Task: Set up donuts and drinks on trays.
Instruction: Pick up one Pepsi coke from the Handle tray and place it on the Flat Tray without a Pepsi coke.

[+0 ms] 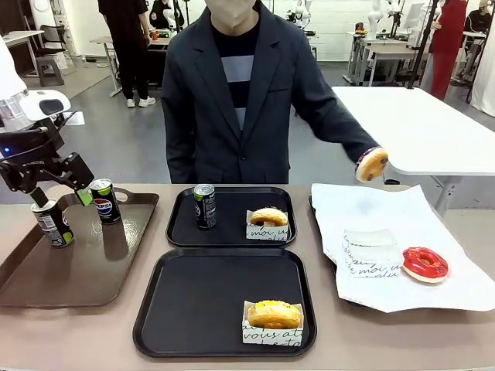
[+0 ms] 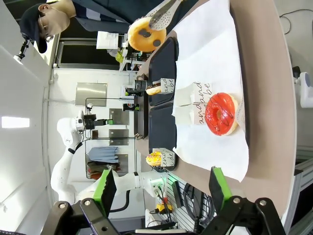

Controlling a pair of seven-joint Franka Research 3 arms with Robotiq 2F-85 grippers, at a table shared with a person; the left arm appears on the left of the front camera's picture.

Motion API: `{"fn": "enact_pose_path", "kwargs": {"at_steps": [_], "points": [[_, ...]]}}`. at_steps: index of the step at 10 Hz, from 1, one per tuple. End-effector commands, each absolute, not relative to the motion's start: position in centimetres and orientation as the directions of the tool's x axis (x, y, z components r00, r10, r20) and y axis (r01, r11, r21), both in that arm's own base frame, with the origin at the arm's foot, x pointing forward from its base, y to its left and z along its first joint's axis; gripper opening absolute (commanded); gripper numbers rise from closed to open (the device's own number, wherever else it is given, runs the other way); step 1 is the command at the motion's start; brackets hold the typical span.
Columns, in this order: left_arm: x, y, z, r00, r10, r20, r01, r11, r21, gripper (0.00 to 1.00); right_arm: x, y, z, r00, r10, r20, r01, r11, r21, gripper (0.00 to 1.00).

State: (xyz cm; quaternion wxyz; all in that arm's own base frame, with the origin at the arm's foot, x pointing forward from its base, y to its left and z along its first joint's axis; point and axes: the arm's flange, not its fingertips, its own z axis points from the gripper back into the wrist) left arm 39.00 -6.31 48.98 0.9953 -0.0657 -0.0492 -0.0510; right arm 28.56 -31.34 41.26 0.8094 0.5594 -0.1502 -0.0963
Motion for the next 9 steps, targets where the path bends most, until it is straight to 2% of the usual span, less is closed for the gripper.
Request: {"fn": "enact_pose_path", "kwargs": {"at_steps": [1, 3, 6, 9], "points": [[41.9, -3.5, 48.3, 0.989, -0.094, 0.112, 0.106, 0.988, -0.109, 1.00, 28.5, -31.3, 41.3, 0.936, -0.324, 0.141, -0.020, 0.349, 0.937, 1.00], [44.1, -0.1, 47.2, 0.992, -0.037, 0.117, 0.049, 0.994, -0.101, 1.00, 28.5, -31.3, 41.3, 0.936, -0.324, 0.141, -0.020, 0.349, 0.937, 1.00], [46.5, 3.1, 46.3, 0.988, -0.023, 0.154, 0.036, 0.996, -0.083, 1.00, 28.5, -31.3, 41.3, 0.936, -0.324, 0.141, -0.020, 0.349, 0.937, 1.00], [48.0, 3.0, 42.8, 0.993, -0.010, 0.115, 0.018, 0.998, -0.062, 1.00, 28.5, -31.3, 41.3, 0.936, -0.324, 0.141, -0.020, 0.349, 0.937, 1.00]]}}
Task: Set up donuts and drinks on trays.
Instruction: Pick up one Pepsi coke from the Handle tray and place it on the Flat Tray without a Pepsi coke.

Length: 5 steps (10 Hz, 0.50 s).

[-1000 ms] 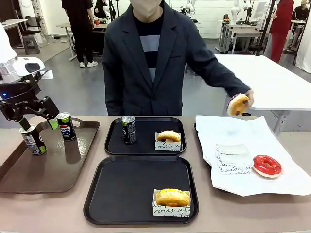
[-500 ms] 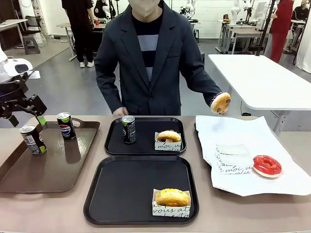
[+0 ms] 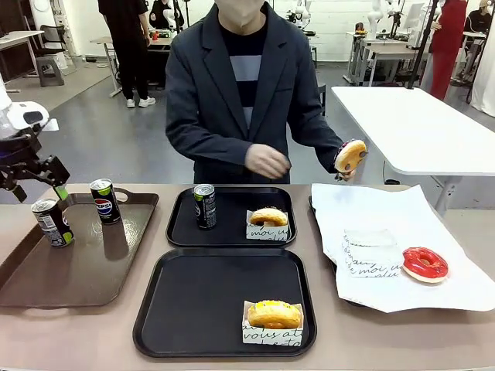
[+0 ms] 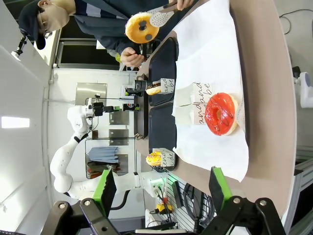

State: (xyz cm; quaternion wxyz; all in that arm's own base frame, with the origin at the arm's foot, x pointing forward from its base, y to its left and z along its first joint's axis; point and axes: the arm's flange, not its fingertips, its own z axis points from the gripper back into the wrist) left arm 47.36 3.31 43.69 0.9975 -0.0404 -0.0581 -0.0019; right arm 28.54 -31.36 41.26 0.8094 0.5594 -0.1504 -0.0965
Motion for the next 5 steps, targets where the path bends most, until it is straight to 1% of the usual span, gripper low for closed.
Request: {"fn": "enact_pose_path", "kwargs": {"at_steps": [1, 5], "points": [[48.3, 2.8, 42.0, 0.994, -0.017, 0.109, 0.023, 0.998, -0.054, 1.00, 28.5, -31.3, 41.3, 0.936, -0.324, 0.141, -0.020, 0.349, 0.937, 1.00], [47.8, 3.0, 39.6, 0.993, 0.004, 0.119, 0.001, 0.999, -0.040, 1.00, 28.5, -31.3, 41.3, 0.936, -0.324, 0.141, -0.020, 0.349, 0.937, 1.00]]}}
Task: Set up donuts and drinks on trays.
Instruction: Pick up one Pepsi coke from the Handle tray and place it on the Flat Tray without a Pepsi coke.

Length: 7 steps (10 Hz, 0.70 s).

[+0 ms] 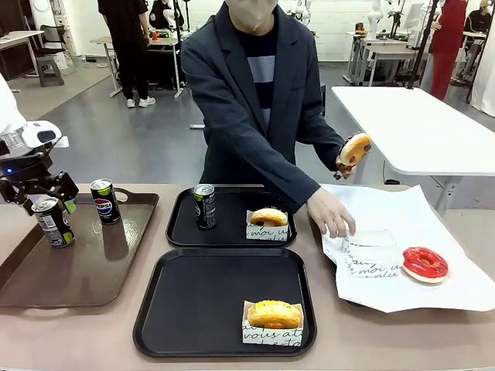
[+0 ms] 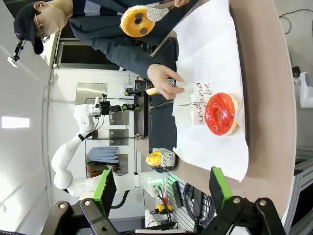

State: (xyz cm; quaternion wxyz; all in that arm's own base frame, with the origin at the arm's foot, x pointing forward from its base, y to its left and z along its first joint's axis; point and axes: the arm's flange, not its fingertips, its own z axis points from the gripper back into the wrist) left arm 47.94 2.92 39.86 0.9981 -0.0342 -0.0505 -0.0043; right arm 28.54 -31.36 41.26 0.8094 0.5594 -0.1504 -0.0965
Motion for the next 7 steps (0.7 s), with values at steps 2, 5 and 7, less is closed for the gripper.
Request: {"fn": "enact_pose_path", "kwargs": {"at_steps": [2, 5, 7], "points": [[48.12, 2.98, 39.33, 0.993, 0.005, 0.118, -0.002, 1.000, -0.023, 1.00, 28.45, -31.34, 41.26, 0.936, -0.324, 0.141, -0.020, 0.349, 0.937, 1.00], [47.93, 3.01, 38.73, 0.989, 0.031, 0.143, -0.033, 0.999, 0.012, 1.00, 28.45, -31.34, 41.26, 0.936, -0.324, 0.141, -0.020, 0.349, 0.937, 1.00], [48.33, 2.91, 38.64, 0.989, 0.028, 0.145, -0.028, 1.000, 0.001, 1.00, 28.45, -31.34, 41.26, 0.936, -0.324, 0.141, -0.020, 0.349, 0.937, 1.00]]}}
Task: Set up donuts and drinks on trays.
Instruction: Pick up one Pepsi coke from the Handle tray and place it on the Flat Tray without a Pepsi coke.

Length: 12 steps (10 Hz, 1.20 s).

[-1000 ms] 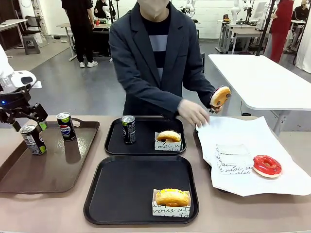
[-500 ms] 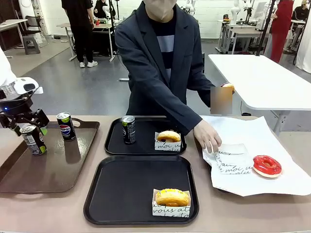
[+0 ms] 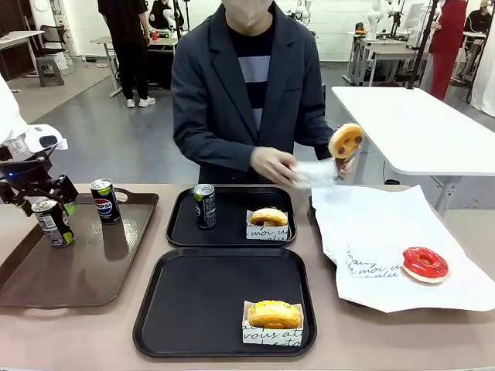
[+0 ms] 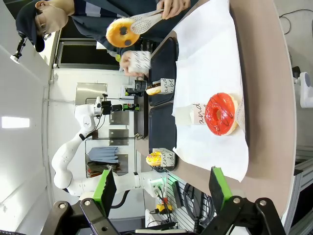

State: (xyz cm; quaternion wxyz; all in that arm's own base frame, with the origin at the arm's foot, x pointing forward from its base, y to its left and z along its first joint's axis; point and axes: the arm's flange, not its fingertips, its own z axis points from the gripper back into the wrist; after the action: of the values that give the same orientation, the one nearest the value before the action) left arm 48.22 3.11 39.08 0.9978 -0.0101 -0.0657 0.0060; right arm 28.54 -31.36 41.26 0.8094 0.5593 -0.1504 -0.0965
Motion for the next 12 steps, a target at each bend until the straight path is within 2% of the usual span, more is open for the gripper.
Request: {"fn": "enact_pose_path", "kwargs": {"at_steps": [1, 2, 3, 5, 6, 8, 10, 12], "points": [[48.2, 2.9, 38.5, 0.989, 0.023, 0.148, -0.021, 1.000, -0.015, 0.50, 28.5, -31.3, 41.3, 0.936, -0.324, 0.141, -0.020, 0.349, 0.937, 1.00], [48.1, 2.9, 38.5, 0.988, 0.031, 0.155, -0.028, 0.999, -0.019, 0.44, 28.5, -31.3, 41.3, 0.936, -0.324, 0.141, -0.020, 0.349, 0.937, 1.00], [48.0, 3.0, 38.6, 0.987, 0.032, 0.159, -0.029, 0.999, -0.021, 0.00, 28.5, -31.3, 41.3, 0.936, -0.324, 0.141, -0.020, 0.349, 0.937, 1.00], [48.2, 3.0, 38.8, 0.987, 0.025, 0.156, -0.022, 1.000, -0.019, 0.00, 28.5, -31.3, 41.3, 0.936, -0.324, 0.141, -0.020, 0.349, 0.937, 1.00], [48.0, 2.9, 39.0, 0.988, 0.016, 0.155, -0.012, 1.000, -0.023, 0.17, 28.5, -31.3, 41.3, 0.936, -0.324, 0.141, -0.020, 0.349, 0.937, 1.00], [46.8, 2.3, 40.2, 0.986, -0.009, 0.167, 0.016, 0.999, -0.040, 0.00, 28.5, -31.3, 41.3, 0.936, -0.324, 0.141, -0.020, 0.349, 0.937, 1.00], [43.7, -0.1, 44.8, 0.989, -0.026, 0.146, 0.034, 0.998, -0.055, 0.00, 28.5, -31.3, 41.3, 0.936, -0.324, 0.141, -0.020, 0.349, 0.937, 1.00], [38.7, -2.8, 49.5, 0.977, -0.078, 0.197, 0.084, 0.996, -0.024, 0.00, 28.5, -31.3, 41.3, 0.936, -0.324, 0.141, -0.020, 0.349, 0.937, 1.00]]}}
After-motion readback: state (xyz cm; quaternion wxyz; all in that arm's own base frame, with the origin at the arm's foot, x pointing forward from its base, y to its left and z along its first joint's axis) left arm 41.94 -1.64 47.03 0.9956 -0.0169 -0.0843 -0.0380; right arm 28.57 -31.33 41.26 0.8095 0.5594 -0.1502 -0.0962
